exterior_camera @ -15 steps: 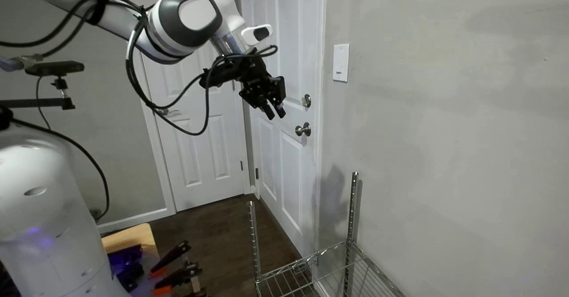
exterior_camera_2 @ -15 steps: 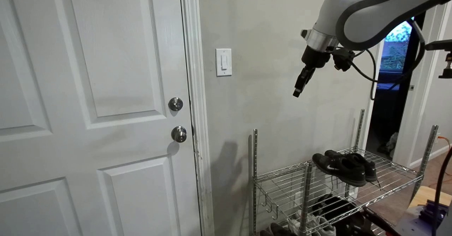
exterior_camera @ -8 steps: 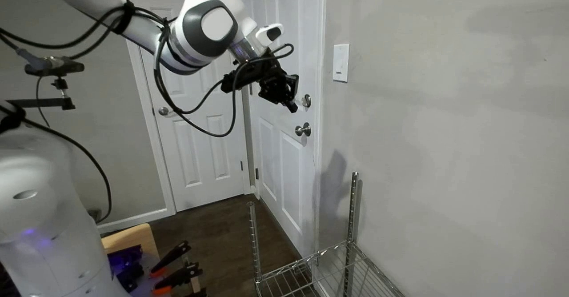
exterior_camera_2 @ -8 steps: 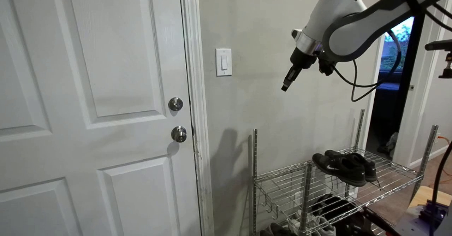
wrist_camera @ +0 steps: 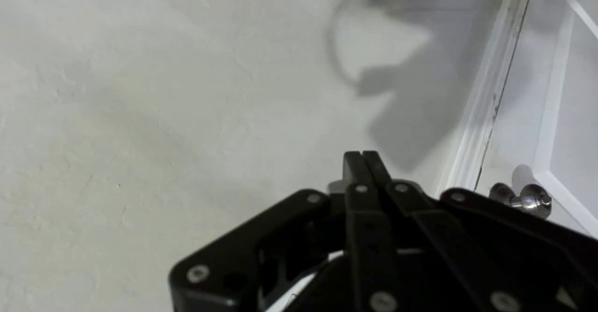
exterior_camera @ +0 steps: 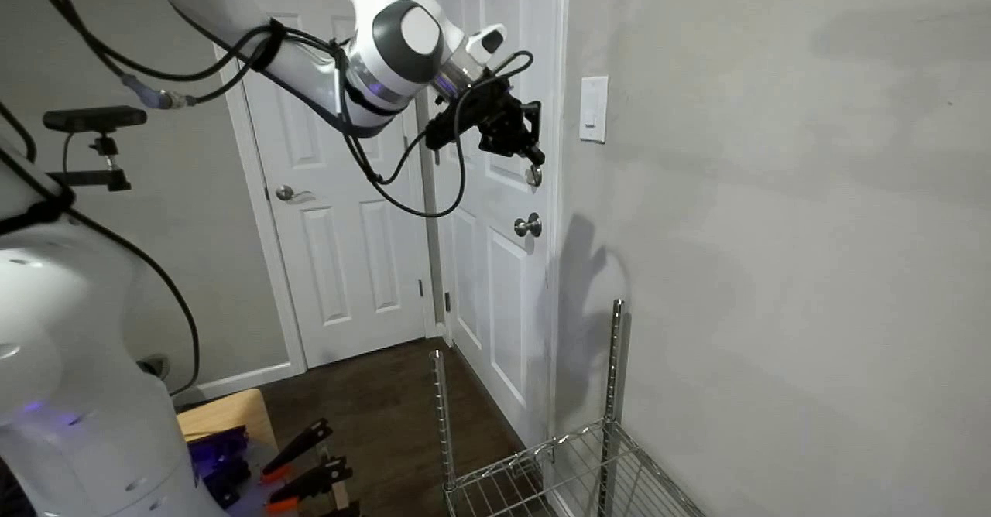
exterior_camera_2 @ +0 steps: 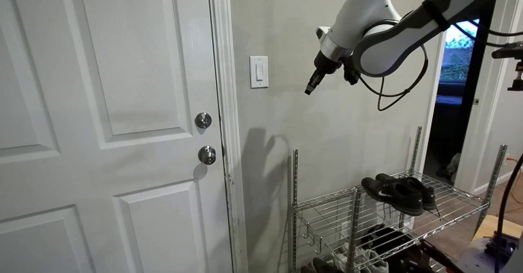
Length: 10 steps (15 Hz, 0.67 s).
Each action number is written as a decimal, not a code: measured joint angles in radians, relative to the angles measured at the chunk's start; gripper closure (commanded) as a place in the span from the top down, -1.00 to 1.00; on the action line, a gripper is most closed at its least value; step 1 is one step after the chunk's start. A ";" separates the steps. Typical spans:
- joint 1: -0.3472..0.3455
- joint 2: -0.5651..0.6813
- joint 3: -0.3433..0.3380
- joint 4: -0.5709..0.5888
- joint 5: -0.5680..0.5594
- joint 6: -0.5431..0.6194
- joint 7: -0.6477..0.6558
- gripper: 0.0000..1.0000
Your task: Flip the switch
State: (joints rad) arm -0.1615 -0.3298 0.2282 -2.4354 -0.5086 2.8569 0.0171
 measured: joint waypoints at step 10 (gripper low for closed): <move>-0.139 0.094 0.152 0.138 -0.171 0.112 0.244 -0.93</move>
State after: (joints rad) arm -0.3002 -0.2354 0.3803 -2.2973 -0.6799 2.9691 0.2614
